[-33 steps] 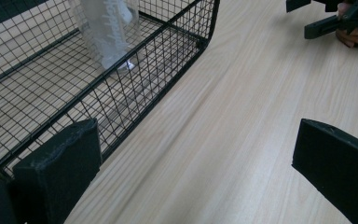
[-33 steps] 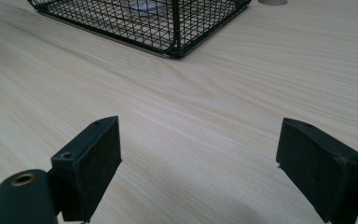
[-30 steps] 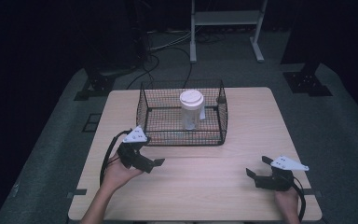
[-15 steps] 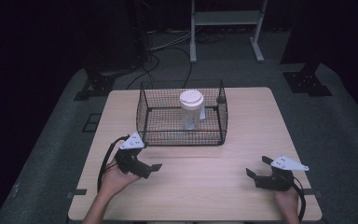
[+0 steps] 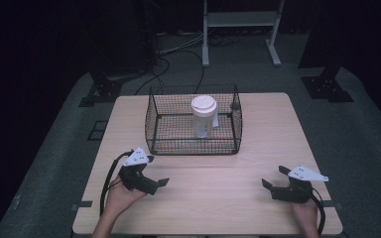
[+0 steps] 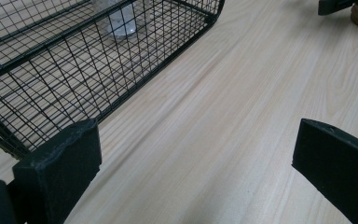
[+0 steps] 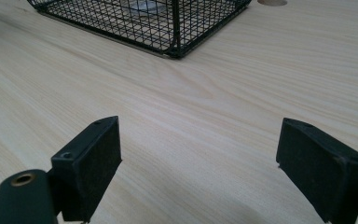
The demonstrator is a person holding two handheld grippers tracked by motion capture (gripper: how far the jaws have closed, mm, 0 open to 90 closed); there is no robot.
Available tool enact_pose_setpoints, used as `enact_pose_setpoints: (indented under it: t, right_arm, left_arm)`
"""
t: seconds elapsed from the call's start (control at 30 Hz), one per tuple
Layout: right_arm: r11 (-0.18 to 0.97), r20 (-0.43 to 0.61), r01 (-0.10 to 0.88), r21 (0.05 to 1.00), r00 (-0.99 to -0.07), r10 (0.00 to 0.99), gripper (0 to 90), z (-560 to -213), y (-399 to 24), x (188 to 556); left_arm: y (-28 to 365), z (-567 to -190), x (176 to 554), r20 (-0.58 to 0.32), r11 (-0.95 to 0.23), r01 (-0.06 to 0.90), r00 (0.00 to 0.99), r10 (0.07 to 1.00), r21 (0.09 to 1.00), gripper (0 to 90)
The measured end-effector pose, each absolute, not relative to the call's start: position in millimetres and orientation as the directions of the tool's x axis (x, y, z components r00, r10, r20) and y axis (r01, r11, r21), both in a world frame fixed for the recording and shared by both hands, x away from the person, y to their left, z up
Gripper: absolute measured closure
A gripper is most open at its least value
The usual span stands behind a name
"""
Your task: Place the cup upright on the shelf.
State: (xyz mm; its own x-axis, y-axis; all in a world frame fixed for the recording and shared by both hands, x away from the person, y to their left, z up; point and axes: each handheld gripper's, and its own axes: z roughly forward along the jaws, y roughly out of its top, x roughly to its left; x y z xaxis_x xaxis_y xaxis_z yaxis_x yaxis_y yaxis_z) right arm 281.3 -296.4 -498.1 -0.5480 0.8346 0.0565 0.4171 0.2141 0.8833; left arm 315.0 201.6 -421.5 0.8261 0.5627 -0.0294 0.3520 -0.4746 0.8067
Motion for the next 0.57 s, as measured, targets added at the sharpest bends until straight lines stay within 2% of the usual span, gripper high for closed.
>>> enact_pose_setpoints:
  t: [0.2,0.57]
  right_arm:
    - [0.214,0.057,0.417,0.883,-0.547,0.835,12.9,-498,-296,281]
    - [0.200,0.072,0.423,0.884,-0.546,0.835,12.9,-498,-298,282]
  left_arm:
    - [205,-427,310,-0.031,-0.454,0.352,0.816,0.577,0.819,0.4]
    - [208,-447,292,0.020,-0.469,0.326,0.804,0.595,0.821,0.3]
